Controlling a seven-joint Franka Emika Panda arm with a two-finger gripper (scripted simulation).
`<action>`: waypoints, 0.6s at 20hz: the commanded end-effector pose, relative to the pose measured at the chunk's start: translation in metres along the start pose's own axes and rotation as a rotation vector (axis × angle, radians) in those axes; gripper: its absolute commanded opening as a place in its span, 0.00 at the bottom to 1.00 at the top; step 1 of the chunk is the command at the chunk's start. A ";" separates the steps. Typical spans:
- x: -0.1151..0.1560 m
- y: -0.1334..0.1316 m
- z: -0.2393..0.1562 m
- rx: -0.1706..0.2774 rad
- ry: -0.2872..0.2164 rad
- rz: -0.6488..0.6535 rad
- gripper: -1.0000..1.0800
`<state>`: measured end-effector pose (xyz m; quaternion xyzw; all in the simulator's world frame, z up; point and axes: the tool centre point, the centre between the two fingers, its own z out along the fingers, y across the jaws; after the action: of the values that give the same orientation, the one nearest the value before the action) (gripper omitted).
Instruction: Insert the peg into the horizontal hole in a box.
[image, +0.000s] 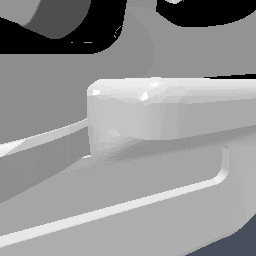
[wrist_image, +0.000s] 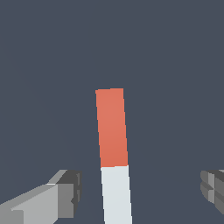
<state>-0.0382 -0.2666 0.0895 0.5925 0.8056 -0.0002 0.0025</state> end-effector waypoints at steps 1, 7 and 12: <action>-0.018 -0.005 0.007 0.000 0.001 -0.021 0.96; -0.050 -0.012 0.019 0.002 0.004 -0.053 0.96; -0.063 -0.014 0.024 0.002 0.004 -0.066 0.96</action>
<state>-0.0341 -0.3281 0.0670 0.5678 0.8232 -0.0001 0.0000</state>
